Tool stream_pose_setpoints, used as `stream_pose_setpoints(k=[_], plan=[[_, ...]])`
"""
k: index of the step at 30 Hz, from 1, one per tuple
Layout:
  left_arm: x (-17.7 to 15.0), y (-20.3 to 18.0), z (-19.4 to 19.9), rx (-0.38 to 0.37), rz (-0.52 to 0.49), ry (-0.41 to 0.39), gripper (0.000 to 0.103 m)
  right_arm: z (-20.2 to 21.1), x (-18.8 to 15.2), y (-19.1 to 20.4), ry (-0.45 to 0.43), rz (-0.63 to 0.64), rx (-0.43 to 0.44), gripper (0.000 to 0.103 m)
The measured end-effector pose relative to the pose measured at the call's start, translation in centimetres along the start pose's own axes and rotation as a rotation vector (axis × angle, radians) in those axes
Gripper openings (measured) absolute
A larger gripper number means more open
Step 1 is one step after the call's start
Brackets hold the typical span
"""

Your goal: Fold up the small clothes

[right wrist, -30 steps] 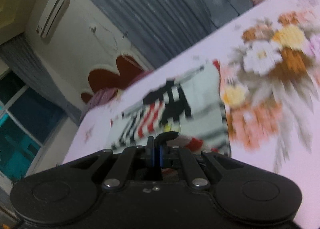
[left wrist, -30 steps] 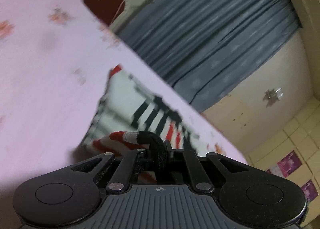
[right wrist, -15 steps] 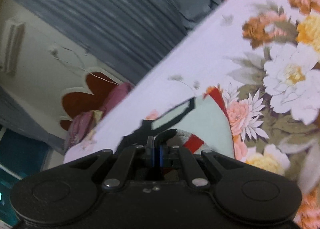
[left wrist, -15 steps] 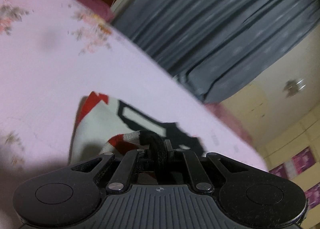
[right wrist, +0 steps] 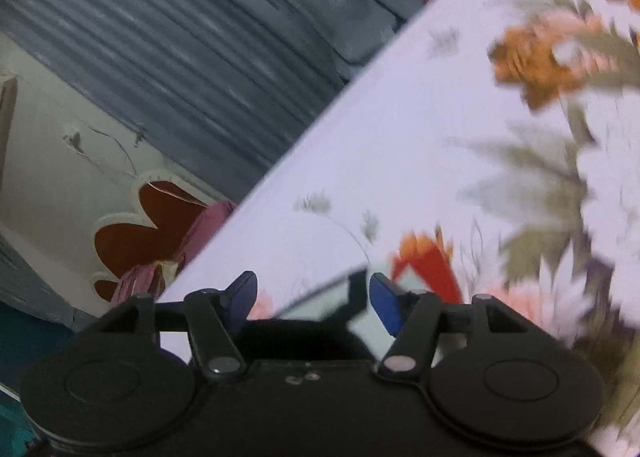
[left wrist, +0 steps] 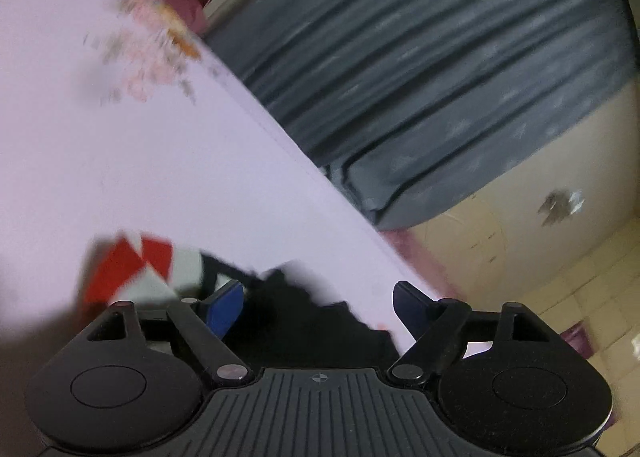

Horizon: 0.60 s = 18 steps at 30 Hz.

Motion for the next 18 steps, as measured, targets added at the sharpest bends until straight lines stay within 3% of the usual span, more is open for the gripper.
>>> stream_pose_setpoints(k=[2,4,5,6,9,10,11,12,13,16,18], plan=[[0.0,-0.9,0.2,0.054,-0.155,0.039,0.080,0.3,0.1,0.9,0.017,0.087,0.006,0.052],[-0.9,-1.8,-0.1,0.118,-0.336,0.092,0.065,0.2,-0.6,1.9,0.051,0.228,-0.009,0.047],[-1.4,-2.0,-0.5,0.162,-0.403,0.096,0.053,-0.1,-1.4,2.4,0.103,0.300,-0.009,0.047],[-2.2,-2.0,-1.0,0.212,-0.465,0.126,0.047,-0.6,-2.0,2.6,0.135,0.362,-0.032,0.046],[-3.6,-2.3,-1.5,0.269,-0.598,0.136,0.045,-2.2,-4.4,3.4,0.195,0.590,-0.122,0.043],[-3.9,-2.7,-1.5,0.283,-0.639,0.126,0.036,-2.4,-5.3,3.9,0.187,0.683,-0.147,0.035],[-4.0,-3.0,-1.3,0.286,-0.668,0.106,0.004,-2.5,-5.9,4.4,0.172,0.746,-0.157,0.027],[-3.5,-3.3,-0.7,0.290,-0.656,0.049,0.003,-2.3,-6.2,4.8,0.154,0.792,-0.165,0.004],[-3.0,-3.5,0.0,0.262,-0.638,0.020,0.003,-2.0,-6.2,5.3,0.122,0.824,-0.173,0.004],[-1.9,-3.2,2.4,0.291,-0.625,-0.109,0.004,-0.6,-4.8,5.6,0.028,0.832,-0.186,0.004],[-2.2,-2.2,1.9,0.314,-0.611,-0.067,0.004,0.0,-4.2,4.8,0.013,0.823,-0.195,0.004]])
Point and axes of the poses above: each gripper's, at about its wrist camera, not at the fingertips, and z roughly against the way its jaws point, y to its left, x to its top, the point moved 4 cm from there along -z, roughly the way its jaws point, and after that the axes turned 8 degrees about -y, right-handed, at the moved point
